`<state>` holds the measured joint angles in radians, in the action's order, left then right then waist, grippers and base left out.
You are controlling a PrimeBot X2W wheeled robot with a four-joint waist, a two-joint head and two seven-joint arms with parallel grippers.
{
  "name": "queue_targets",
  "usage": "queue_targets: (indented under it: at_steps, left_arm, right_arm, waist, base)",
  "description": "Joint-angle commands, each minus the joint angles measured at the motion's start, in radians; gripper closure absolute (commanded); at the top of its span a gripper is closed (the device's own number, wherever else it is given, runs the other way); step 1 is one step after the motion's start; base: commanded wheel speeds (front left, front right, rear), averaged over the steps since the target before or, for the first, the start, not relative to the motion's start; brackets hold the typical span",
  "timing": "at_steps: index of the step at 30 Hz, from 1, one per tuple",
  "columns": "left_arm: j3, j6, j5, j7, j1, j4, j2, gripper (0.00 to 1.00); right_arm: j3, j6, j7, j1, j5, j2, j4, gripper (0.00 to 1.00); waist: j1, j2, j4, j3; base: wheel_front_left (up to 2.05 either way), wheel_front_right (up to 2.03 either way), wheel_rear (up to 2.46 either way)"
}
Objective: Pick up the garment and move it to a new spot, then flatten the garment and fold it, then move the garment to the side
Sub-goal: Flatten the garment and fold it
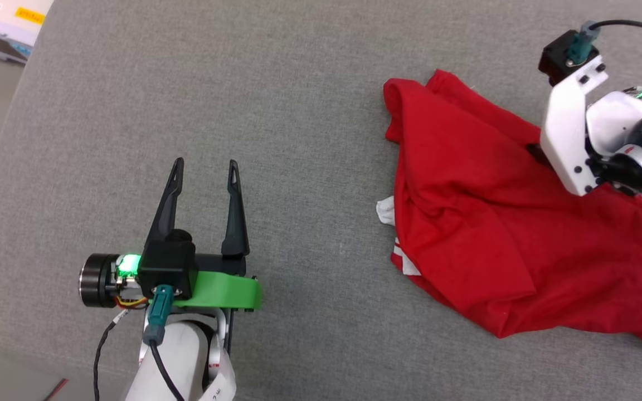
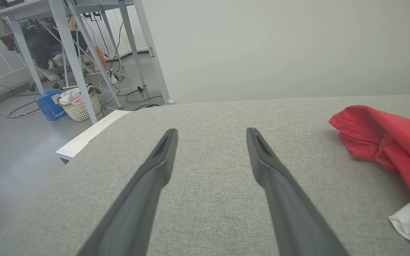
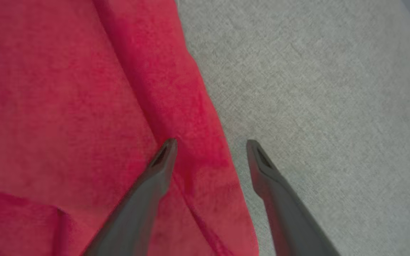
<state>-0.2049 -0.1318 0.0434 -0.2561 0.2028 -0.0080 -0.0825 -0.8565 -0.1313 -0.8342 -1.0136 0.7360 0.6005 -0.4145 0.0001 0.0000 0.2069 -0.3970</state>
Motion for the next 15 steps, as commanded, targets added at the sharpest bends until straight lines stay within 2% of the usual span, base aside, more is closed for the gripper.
queue_targets:
  at_steps: [1,8,9,10,15]
  left_arm:
    - [0.000,0.003,-0.002,-0.006,0.022,-0.001,0.009,0.00]
    - [0.005,0.006,-0.004,-0.006,0.031,0.007,0.017,0.00]
    - [0.005,0.006,-0.004,-0.006,0.032,0.009,0.018,0.00]
    - [0.006,0.006,-0.005,-0.006,0.032,0.010,0.019,0.00]
    - [0.016,0.009,-0.011,-0.006,0.022,0.019,0.020,0.00]
  right_arm:
    - [-0.035,0.001,0.013,-0.017,0.005,-0.011,-0.025,0.00]
    - [-0.225,0.001,0.026,0.010,0.035,-0.009,-0.111,0.00]
    - [-0.243,0.001,0.041,0.010,0.050,-0.007,-0.109,0.27]
    - [-0.251,0.001,0.063,0.008,0.062,-0.008,-0.103,1.00]
    - [-0.243,0.001,0.275,-0.050,0.082,0.015,-0.062,1.00]
  waist:
    - [-0.0001,0.0000,0.026,-0.035]
    - [-0.0001,0.0000,0.026,-0.044]
    - [-0.0001,0.0000,0.024,-0.042]
    - [-0.0001,0.0000,0.022,-0.039]
    - [-0.0001,0.0000,0.006,0.000]
  base:
    - [0.00,0.00,0.00]
    - [0.00,0.00,0.00]
    - [0.00,0.00,0.00]
    - [0.00,0.00,0.00]
    - [0.00,0.00,0.00]
